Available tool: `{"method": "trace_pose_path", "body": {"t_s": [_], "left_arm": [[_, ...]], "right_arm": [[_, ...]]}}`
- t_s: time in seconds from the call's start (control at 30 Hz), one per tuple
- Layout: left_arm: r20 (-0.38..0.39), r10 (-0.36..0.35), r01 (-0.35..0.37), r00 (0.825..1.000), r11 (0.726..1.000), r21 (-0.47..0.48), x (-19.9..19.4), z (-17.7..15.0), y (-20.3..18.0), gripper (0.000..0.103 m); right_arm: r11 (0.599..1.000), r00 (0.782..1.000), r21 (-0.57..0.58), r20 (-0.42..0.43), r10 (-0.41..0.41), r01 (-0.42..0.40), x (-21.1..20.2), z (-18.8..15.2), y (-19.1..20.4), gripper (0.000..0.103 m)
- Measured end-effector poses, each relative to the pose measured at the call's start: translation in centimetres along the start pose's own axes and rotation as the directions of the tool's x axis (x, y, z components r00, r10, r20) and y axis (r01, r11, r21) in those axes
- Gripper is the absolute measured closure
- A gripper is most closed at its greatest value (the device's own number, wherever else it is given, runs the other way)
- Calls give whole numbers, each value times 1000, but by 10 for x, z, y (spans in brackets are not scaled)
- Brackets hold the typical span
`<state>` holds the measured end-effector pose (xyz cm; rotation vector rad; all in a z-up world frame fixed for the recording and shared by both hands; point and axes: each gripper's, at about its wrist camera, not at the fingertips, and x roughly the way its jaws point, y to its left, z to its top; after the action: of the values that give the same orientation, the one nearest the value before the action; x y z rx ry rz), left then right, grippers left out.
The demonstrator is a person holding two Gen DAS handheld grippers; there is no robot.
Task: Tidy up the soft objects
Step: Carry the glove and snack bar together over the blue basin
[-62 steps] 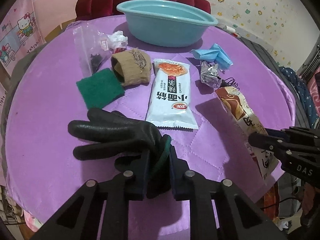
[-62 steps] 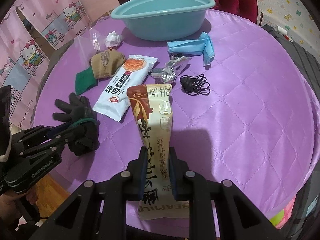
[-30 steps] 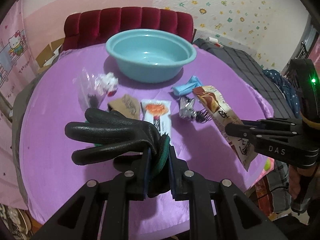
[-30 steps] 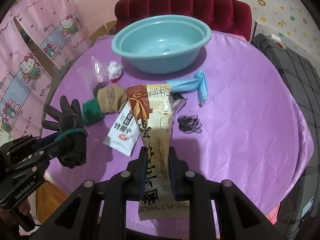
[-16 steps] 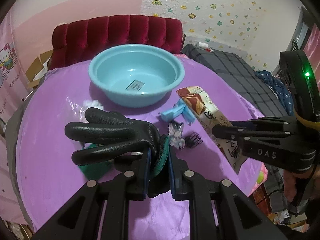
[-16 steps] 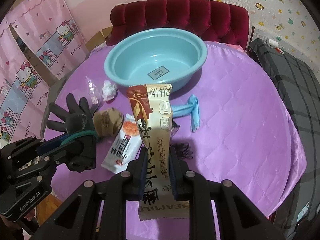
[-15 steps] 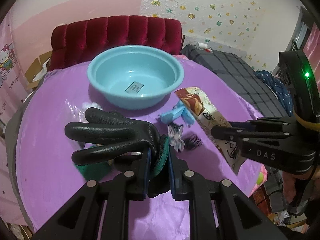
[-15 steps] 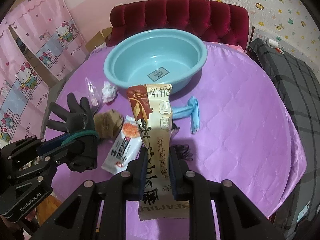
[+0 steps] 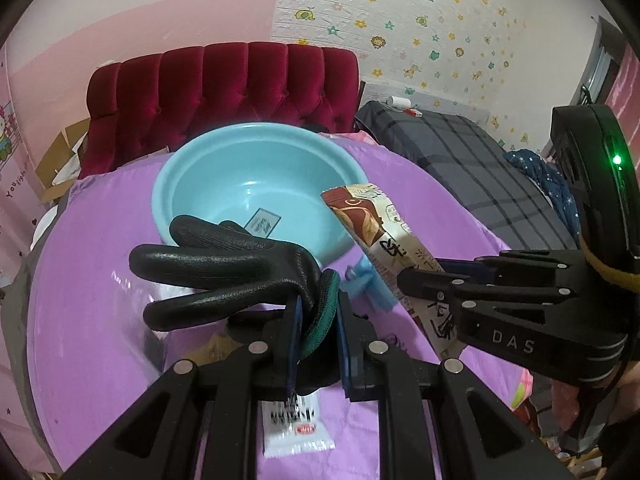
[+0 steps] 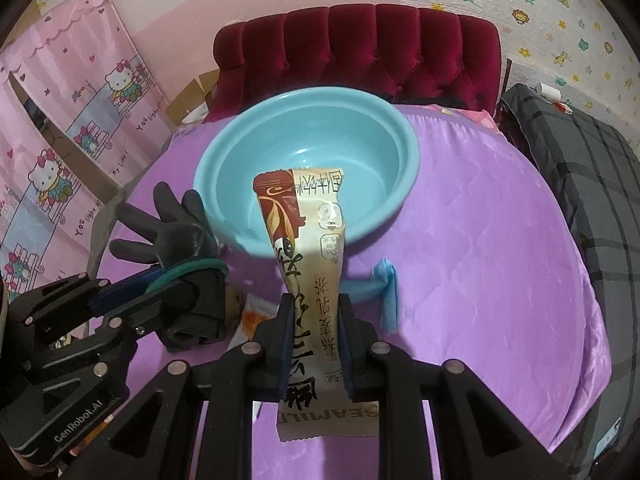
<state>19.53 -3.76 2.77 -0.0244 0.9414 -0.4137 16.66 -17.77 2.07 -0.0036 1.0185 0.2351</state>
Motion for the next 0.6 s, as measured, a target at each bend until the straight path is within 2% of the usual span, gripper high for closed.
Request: {"method": "trace_pose_path", "body": {"t_s": [0.6], "left_arm": [[16,1,-1,1000,1000,-1,51,57,26,85]], "right_arm": [[996,999,83,31,33,-36,48,73,-15,82]]}}
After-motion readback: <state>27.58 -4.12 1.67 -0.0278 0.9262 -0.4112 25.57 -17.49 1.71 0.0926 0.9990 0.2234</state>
